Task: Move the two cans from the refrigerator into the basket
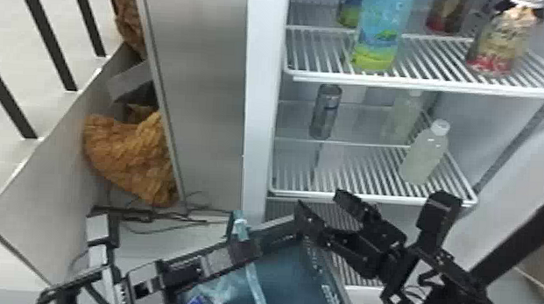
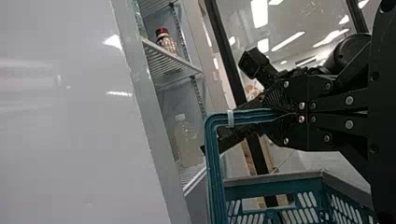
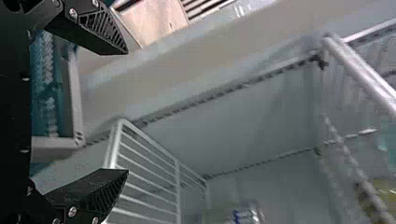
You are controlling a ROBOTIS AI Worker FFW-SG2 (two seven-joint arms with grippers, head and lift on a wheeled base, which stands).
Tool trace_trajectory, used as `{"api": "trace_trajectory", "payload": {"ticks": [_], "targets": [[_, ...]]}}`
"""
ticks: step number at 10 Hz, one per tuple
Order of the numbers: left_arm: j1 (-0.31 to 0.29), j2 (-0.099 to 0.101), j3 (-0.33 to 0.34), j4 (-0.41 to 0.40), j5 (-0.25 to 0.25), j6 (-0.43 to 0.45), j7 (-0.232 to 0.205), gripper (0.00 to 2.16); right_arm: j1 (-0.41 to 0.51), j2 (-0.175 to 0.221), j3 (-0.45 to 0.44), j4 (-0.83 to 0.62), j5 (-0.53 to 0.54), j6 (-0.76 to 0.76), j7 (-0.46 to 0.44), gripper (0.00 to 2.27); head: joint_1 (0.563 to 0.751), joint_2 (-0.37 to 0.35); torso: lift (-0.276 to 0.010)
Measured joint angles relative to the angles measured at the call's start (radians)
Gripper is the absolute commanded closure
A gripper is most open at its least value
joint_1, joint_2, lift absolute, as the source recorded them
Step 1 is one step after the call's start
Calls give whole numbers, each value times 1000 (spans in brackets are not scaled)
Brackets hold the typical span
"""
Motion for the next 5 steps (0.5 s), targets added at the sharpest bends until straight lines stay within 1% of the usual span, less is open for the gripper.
{"api": "trace_trajectory", "payload": {"ticks": [2, 5], "targets": [[1, 1, -1, 0, 0, 1, 0, 1210, 14, 9, -26, 2, 8, -100, -47, 144, 695, -101, -219], [1, 3, -3, 0, -2, 5, 0, 1210, 26, 19, -62, 23, 9, -197, -102, 142, 695, -157, -219]]}}
